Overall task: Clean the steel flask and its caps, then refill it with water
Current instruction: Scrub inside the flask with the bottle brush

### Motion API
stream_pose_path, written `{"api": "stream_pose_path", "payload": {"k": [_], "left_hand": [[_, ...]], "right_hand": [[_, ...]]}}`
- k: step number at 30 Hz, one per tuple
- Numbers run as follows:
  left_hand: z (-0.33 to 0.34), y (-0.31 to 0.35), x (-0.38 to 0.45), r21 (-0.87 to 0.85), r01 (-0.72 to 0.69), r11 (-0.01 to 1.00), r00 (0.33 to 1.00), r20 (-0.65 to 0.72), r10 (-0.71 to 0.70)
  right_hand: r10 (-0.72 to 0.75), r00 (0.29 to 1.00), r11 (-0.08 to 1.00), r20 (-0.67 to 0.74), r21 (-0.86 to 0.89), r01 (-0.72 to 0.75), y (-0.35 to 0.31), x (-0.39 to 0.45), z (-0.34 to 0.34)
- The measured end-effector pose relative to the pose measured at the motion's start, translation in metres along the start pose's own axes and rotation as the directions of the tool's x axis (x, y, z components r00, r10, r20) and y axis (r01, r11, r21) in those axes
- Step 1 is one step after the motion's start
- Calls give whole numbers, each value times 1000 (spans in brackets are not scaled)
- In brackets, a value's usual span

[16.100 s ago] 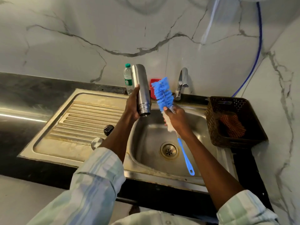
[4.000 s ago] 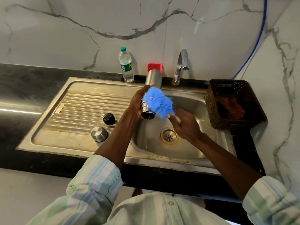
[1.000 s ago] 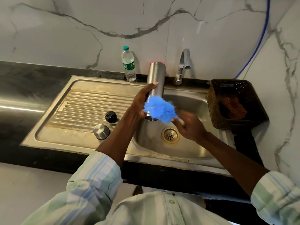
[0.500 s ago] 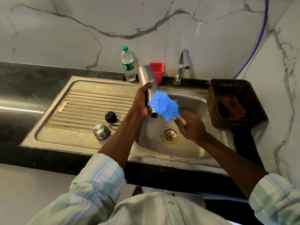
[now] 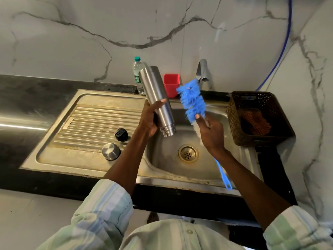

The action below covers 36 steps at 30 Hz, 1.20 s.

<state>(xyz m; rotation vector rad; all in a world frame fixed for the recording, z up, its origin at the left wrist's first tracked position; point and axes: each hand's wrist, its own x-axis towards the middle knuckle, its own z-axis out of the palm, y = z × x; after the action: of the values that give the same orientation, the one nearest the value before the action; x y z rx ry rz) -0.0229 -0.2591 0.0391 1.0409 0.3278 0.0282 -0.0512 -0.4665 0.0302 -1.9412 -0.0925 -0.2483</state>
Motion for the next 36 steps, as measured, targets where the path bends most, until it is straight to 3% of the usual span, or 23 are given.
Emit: {"api": "stream_pose_path", "payload": {"k": [3,7,9,11,15,18,23,27,32,36], "left_hand": [[0,4,7,230,-102,968,994,-4,106],[-6,0,11,501,-283,818,957,98,271],[-10,-5,11,562,-317,764,946,126,300],[-6,-8,10,644,-369,670,924,176,340],[4,-12,7,744,-391,541,912,234,338],[1,-17,8,757,-441,482,892,310,329],[1,-30,9,761,-383,523,920,262,292],[1,-28,7,759,-398,516,915,286,285],[1,-31,7,759,-361,542,930,249,270],[-2,-34,7,765,-403,502,914,308,264]], "right_hand": [[23,999,994,36,105,-27,-27,12,4],[90,996,996,28,-13,-90,-46,37,-1],[24,1000,993,11,-119,-23,-60,44,-9],[-66,993,949,94,-302,92,-76,44,-14],[-159,931,736,327,-589,333,-87,30,-1],[-109,952,713,285,-645,275,-79,44,-8],[-150,905,718,399,-586,377,-79,23,1],[-30,968,818,249,-551,167,-64,48,-8],[-102,931,789,349,-542,290,-67,25,0],[10,966,830,257,-541,136,-60,49,-8]]}}
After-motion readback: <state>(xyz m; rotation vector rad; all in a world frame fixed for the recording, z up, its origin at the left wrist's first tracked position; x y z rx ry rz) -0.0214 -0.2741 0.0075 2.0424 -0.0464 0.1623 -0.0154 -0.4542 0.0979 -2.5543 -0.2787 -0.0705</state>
